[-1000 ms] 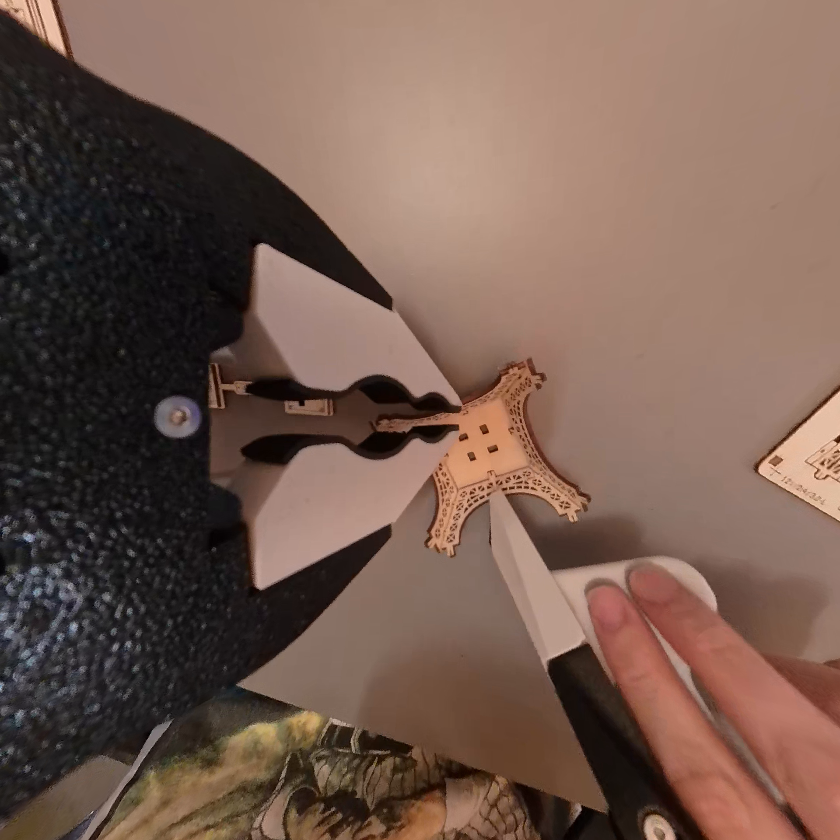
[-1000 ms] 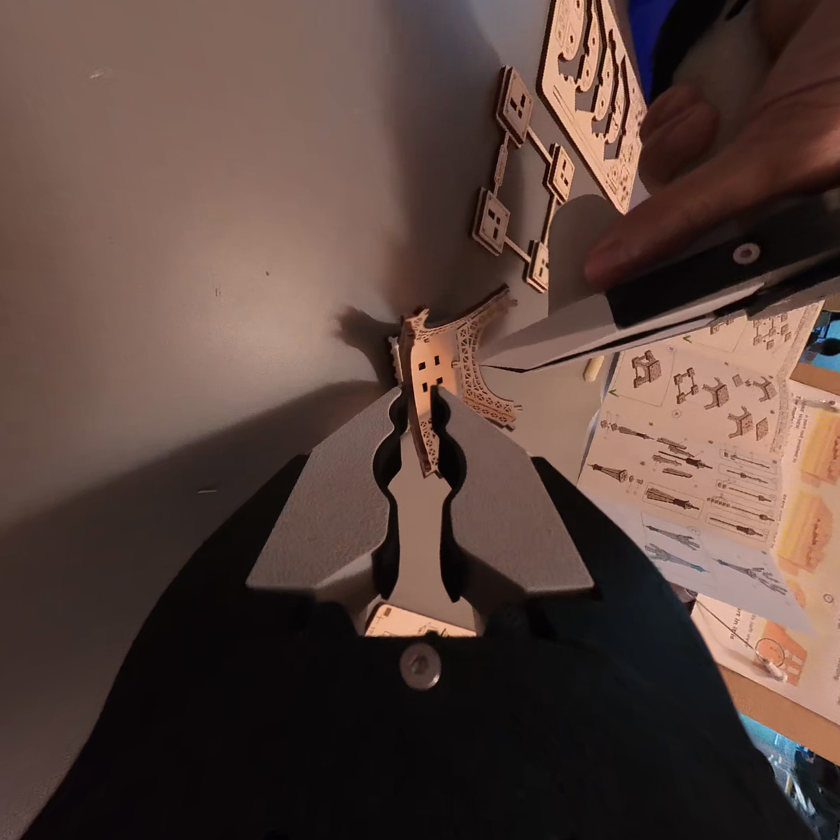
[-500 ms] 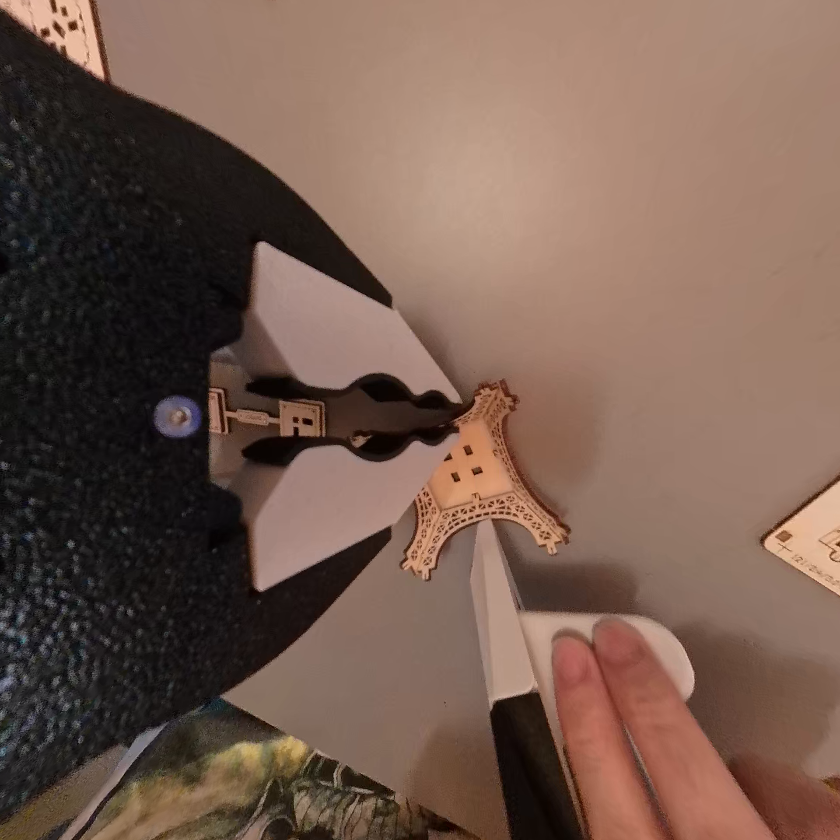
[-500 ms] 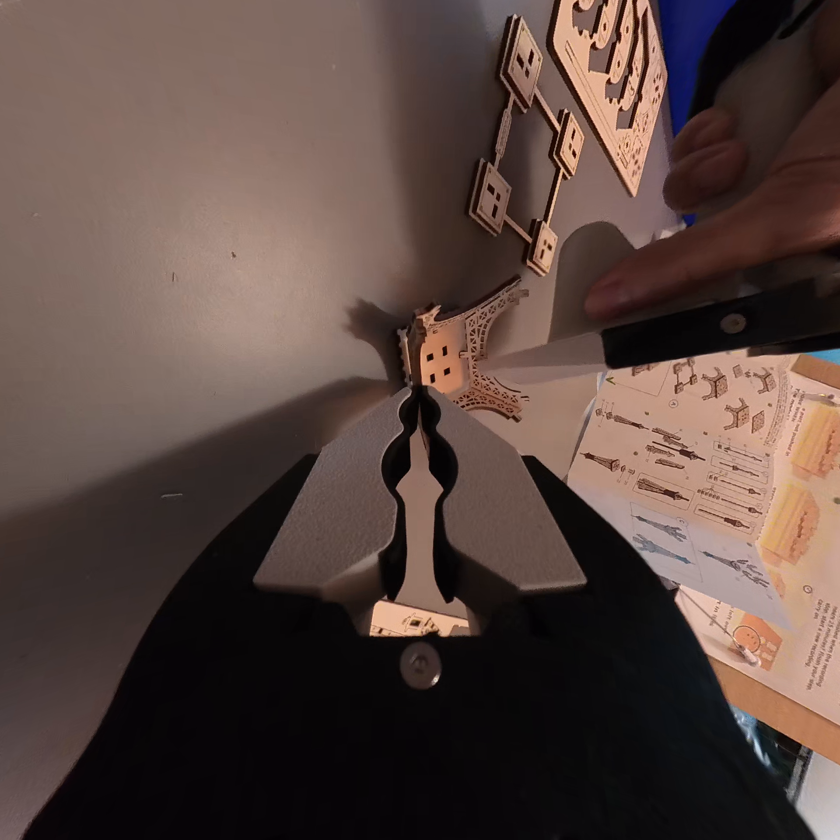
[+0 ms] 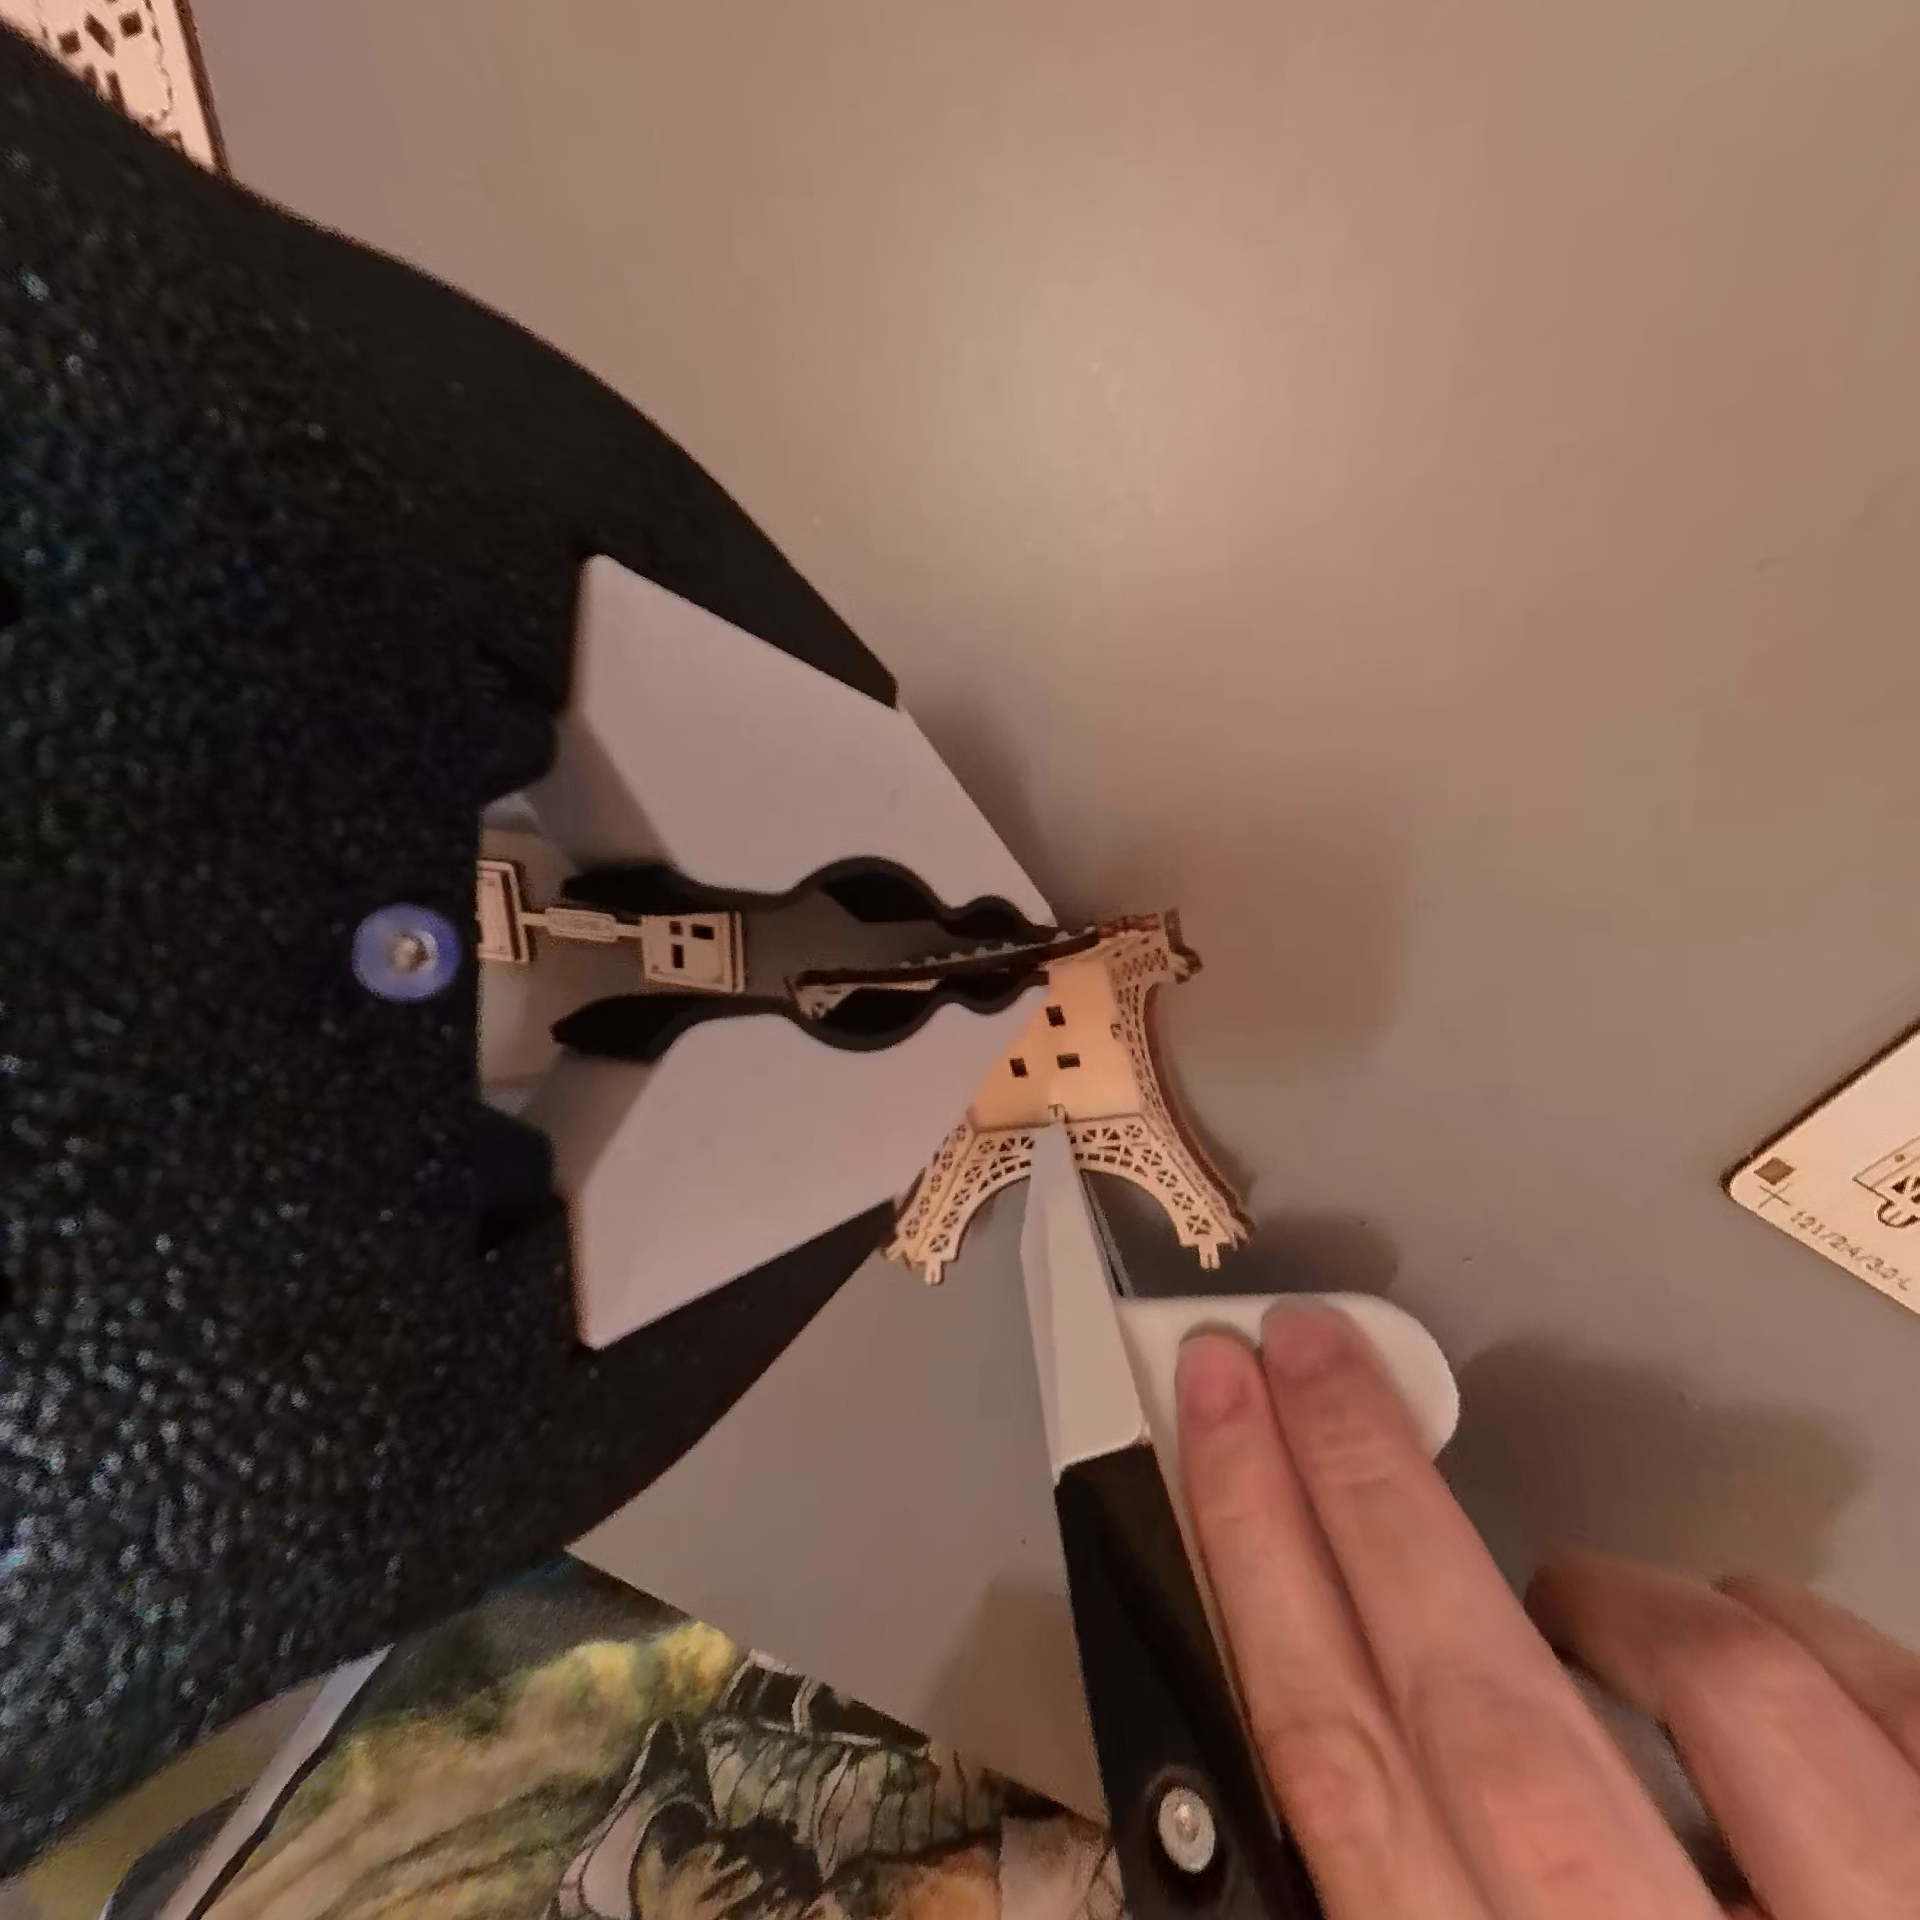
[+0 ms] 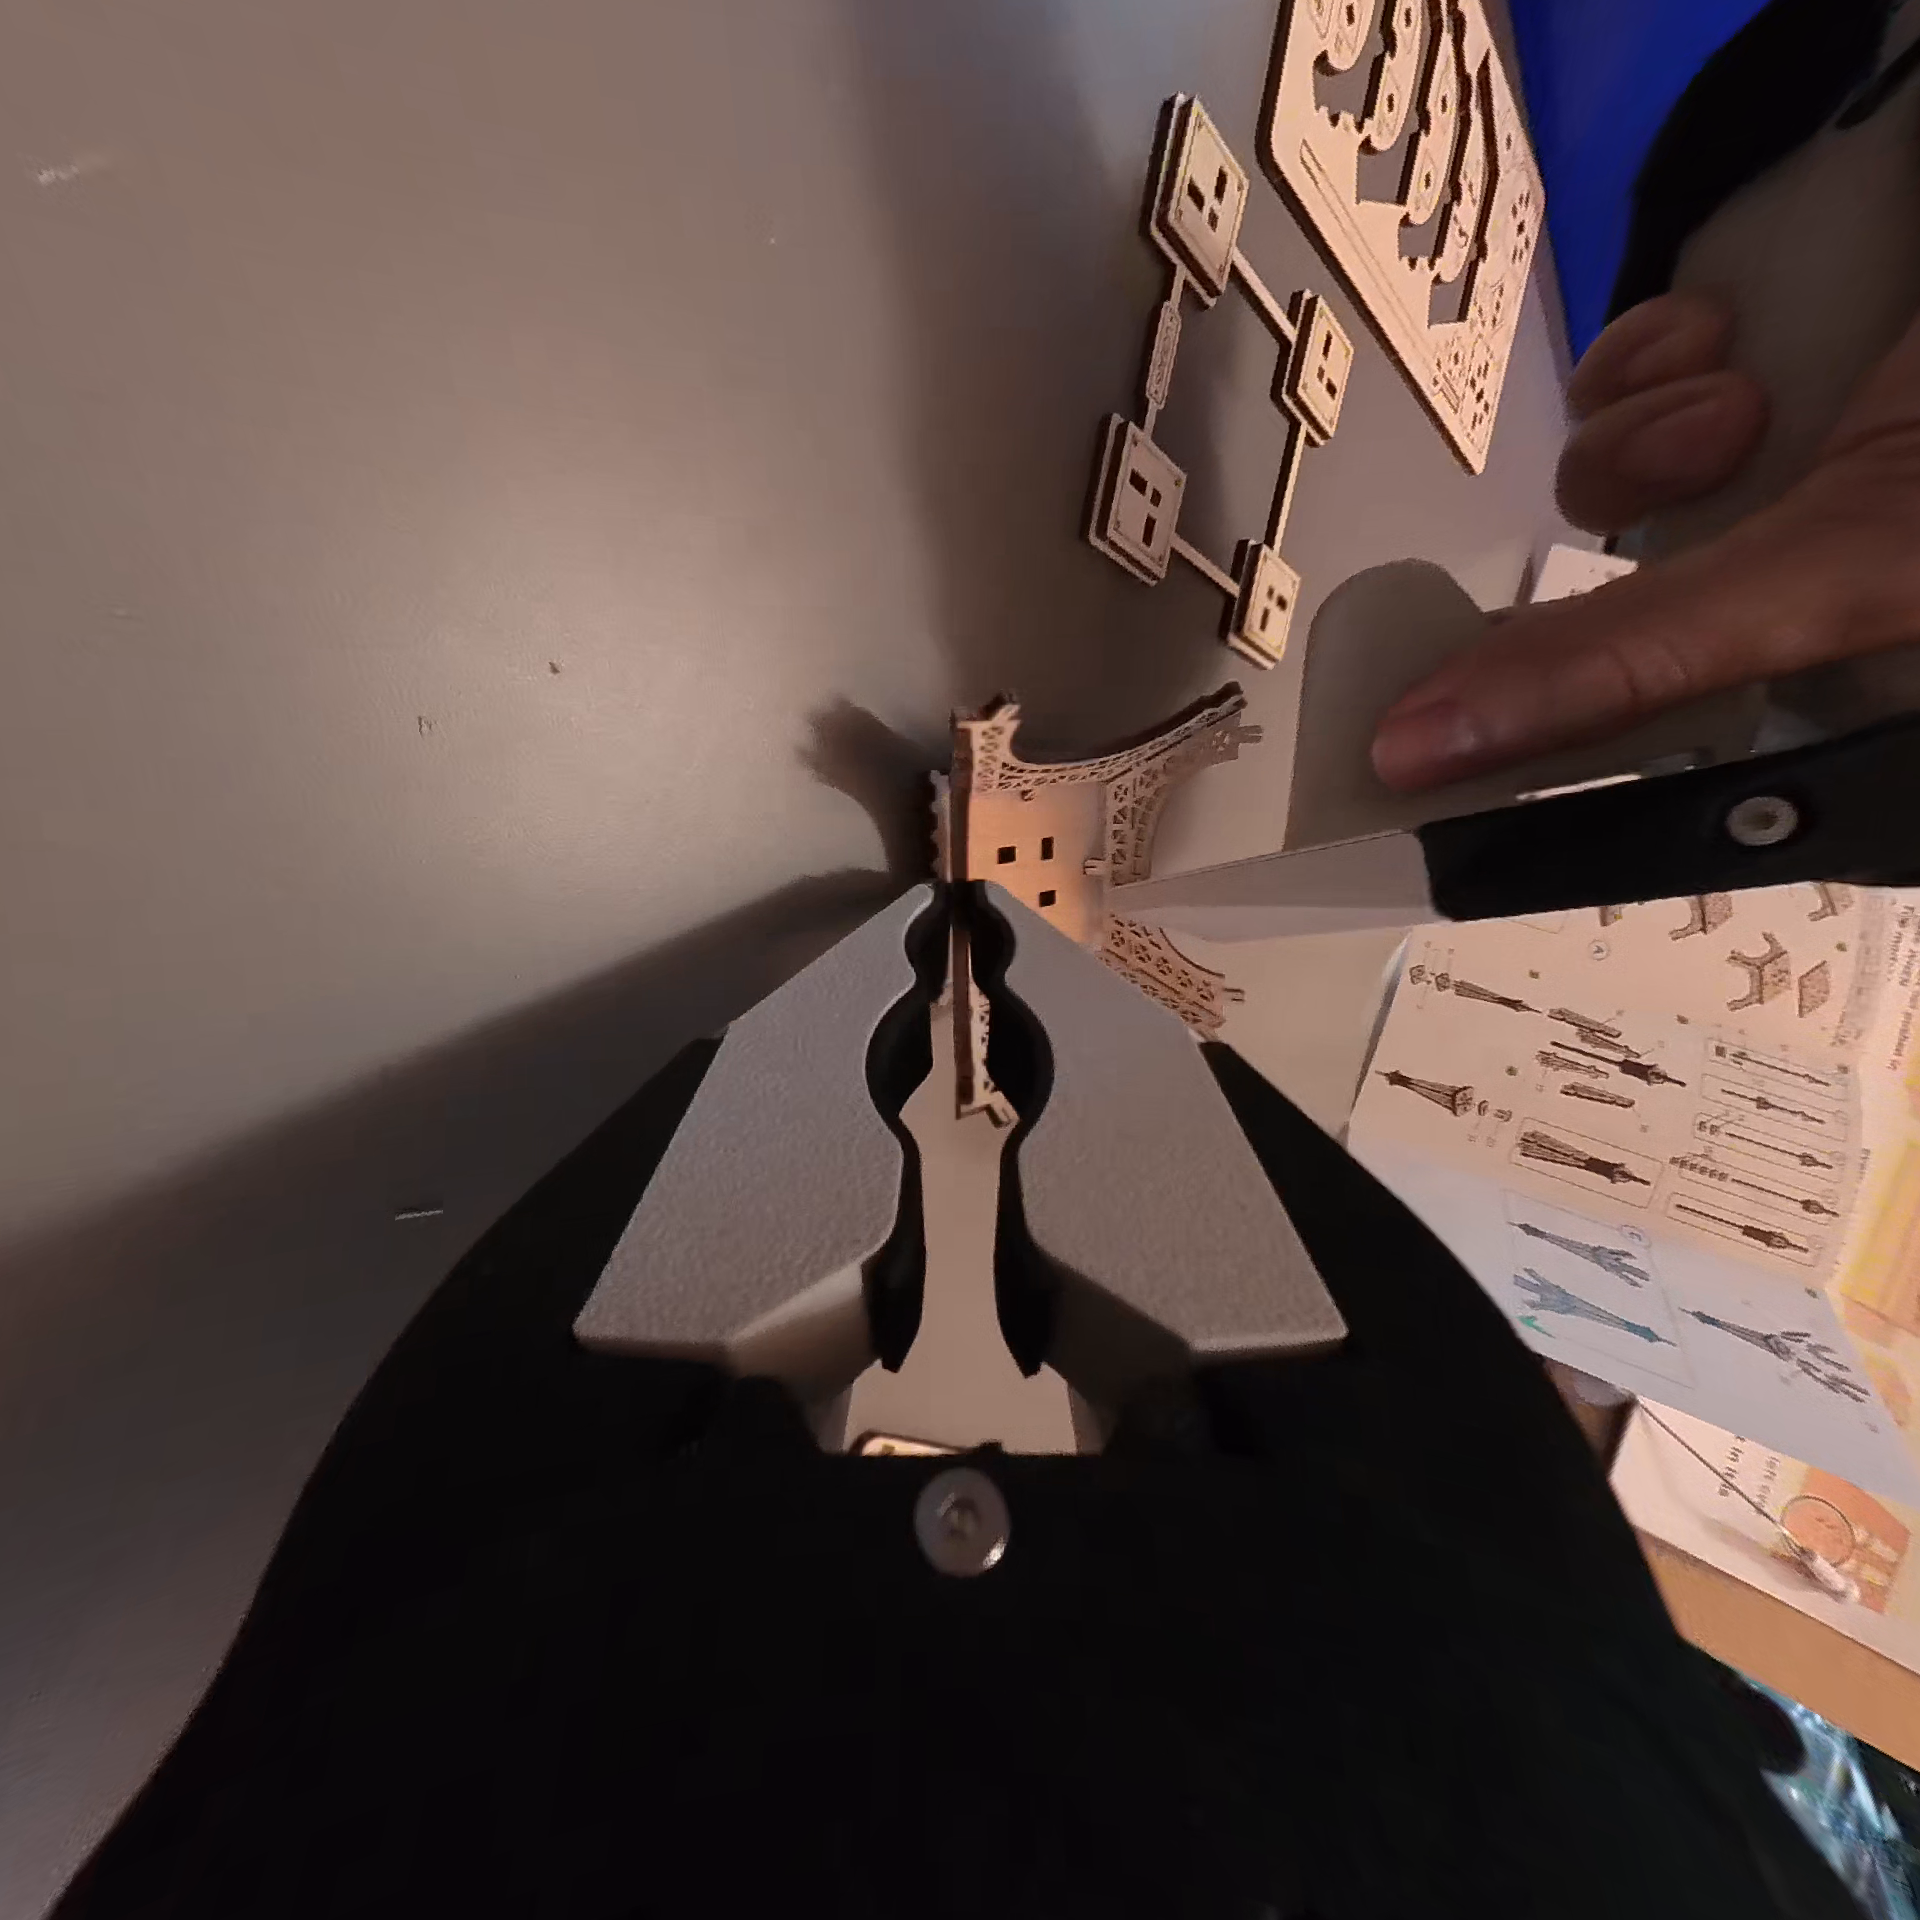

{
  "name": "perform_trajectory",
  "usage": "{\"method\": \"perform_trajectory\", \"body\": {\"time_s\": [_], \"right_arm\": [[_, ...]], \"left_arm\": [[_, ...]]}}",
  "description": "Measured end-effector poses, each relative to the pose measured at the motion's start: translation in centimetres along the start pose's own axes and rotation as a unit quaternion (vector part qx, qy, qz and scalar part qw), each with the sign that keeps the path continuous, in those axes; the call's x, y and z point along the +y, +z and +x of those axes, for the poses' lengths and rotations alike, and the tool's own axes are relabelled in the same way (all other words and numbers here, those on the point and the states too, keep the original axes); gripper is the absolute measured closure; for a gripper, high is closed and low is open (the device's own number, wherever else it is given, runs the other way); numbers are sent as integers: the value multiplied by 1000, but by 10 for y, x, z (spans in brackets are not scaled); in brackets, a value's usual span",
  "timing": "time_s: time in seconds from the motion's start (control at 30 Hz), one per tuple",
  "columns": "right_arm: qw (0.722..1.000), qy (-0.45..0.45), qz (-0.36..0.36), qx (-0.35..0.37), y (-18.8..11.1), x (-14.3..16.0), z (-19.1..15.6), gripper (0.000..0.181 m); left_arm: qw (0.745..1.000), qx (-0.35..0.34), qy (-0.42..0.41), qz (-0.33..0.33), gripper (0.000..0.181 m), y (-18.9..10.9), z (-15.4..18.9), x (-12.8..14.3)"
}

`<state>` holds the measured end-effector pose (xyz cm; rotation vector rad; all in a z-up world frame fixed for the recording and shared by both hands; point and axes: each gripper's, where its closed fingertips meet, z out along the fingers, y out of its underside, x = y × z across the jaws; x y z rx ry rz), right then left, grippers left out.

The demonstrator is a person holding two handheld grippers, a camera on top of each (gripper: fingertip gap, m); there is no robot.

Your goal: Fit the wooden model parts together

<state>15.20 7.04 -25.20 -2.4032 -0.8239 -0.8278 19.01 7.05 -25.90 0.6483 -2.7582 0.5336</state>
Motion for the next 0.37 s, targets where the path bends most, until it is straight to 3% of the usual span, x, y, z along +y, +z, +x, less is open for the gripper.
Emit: {"method": "perform_trajectory", "body": {"time_s": [0.17, 0.37], "right_arm": [[1000, 5, -10, -7, 1, 0, 0, 181], [1000, 19, -11, -14, 3, 1, 1, 181]], "left_arm": [[999, -7, 14, -35, 180, -1, 0, 9], [999, -16, 28, -31, 180, 4, -3, 3]]}}
